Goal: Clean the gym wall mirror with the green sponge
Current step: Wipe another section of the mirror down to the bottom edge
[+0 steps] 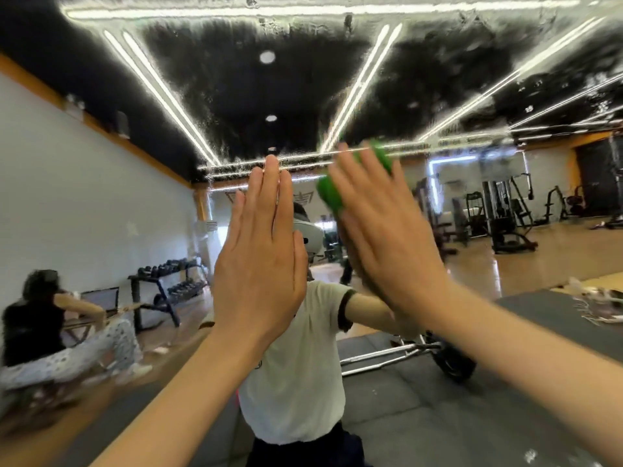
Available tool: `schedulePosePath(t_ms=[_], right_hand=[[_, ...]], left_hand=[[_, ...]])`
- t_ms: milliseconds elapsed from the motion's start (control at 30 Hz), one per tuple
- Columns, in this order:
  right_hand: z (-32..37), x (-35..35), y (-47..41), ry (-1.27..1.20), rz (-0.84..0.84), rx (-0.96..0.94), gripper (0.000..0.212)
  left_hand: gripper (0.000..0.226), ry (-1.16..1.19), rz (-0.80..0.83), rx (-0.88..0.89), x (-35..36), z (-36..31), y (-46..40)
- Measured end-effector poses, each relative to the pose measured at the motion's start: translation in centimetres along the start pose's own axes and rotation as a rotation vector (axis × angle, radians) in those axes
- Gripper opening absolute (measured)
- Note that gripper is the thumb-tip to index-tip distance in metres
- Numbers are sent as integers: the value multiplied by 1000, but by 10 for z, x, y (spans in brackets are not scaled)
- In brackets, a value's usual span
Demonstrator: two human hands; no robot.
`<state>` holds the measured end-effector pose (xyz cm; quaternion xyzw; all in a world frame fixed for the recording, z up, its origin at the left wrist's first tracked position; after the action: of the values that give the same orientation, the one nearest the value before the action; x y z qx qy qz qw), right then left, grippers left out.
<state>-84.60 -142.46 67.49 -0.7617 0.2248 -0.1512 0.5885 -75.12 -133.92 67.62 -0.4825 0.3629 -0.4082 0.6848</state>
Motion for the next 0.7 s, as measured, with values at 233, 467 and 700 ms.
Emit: schedulePosePath(t_ms=[233, 467, 700], right_hand=[[25, 0, -3, 61, -22, -94, 49], [-48, -8, -64, -41, -3, 60, 51], [-62, -21, -42, -67, -228, 448, 47]], left_hand=[[61, 37, -33, 2, -1, -1, 1], [63, 31, -51, 35, 1, -2, 4], [62, 44, -70, 38, -1, -3, 3]])
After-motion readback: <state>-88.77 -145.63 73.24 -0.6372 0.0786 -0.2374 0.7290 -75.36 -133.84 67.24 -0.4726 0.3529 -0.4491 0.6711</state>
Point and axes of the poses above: each hand's wrist, its own y-axis away from the middle knuckle, its own x-axis out of the palm, z = x × y, the point moved 9 cm from there along -y, towards the middle knuckle
